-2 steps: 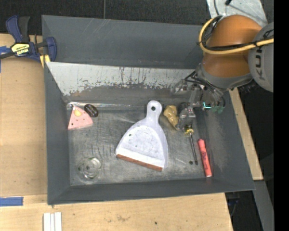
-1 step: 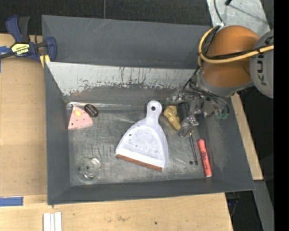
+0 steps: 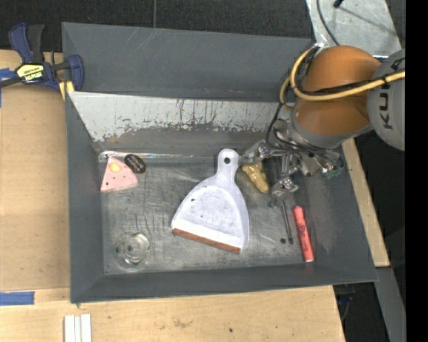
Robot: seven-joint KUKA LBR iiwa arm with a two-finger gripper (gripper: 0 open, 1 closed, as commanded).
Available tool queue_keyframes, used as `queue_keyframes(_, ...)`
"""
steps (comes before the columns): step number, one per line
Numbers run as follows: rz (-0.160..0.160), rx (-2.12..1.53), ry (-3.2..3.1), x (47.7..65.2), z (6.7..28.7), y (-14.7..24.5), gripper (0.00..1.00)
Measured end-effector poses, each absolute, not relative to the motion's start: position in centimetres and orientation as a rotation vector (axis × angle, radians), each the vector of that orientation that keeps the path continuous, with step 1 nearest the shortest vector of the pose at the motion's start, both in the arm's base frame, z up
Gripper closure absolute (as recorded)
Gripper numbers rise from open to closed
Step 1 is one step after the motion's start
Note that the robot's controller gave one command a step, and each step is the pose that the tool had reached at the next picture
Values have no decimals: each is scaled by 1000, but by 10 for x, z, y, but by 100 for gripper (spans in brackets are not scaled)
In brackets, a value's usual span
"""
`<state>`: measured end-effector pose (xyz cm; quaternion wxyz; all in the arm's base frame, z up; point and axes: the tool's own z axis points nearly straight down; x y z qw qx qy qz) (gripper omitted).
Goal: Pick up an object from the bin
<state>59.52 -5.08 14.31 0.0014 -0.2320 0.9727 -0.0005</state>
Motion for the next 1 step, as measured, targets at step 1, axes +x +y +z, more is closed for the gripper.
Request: queue_keyframes(1,0,-947,2992,578,140,-70,0)
